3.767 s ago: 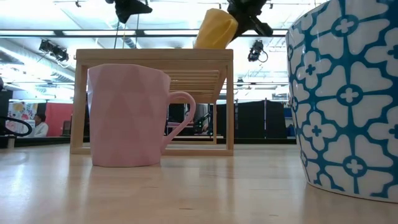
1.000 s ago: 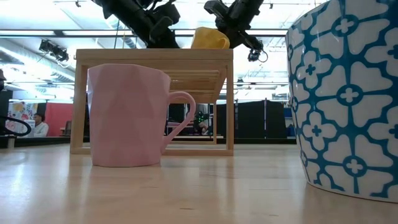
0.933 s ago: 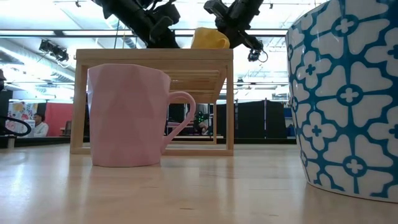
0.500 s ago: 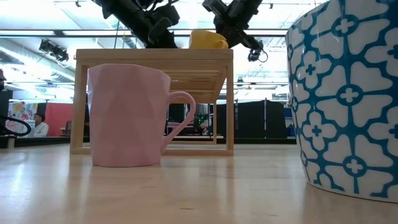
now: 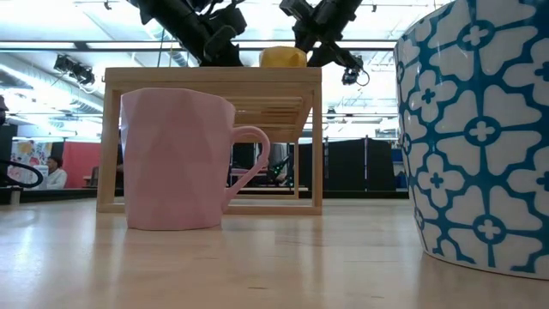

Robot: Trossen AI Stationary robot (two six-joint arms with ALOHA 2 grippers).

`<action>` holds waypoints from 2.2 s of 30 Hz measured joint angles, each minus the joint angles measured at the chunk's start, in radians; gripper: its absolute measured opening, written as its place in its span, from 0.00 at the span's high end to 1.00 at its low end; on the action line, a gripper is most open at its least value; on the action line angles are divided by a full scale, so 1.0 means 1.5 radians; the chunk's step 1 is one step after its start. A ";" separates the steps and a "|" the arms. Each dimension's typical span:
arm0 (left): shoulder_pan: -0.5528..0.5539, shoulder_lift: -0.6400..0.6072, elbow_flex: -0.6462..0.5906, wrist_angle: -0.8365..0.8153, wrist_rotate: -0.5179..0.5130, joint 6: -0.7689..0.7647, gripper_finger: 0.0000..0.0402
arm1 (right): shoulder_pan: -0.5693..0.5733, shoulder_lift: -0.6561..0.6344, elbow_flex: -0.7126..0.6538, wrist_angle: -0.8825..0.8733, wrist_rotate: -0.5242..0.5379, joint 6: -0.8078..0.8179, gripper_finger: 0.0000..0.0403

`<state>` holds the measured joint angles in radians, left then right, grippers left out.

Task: Place coffee mugs
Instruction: Put the yellow mug on the shelf

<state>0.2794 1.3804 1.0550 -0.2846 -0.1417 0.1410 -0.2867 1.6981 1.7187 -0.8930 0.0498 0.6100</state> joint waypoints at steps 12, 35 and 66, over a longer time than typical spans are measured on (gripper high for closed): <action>0.000 0.000 0.000 0.001 0.000 -0.005 0.44 | -0.025 0.000 0.000 0.040 -0.079 -0.001 0.67; 0.000 -0.006 0.000 0.011 -0.069 -0.051 0.44 | -0.042 0.000 0.000 0.040 -0.217 0.033 0.68; -0.063 -0.067 0.000 -0.122 -0.113 -0.073 0.44 | -0.088 -0.023 0.000 0.041 -0.195 -0.008 0.68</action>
<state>0.1846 1.2797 1.0550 -0.4680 -0.3106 0.0319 -0.4187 1.6642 1.7191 -0.8314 -0.2432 0.5980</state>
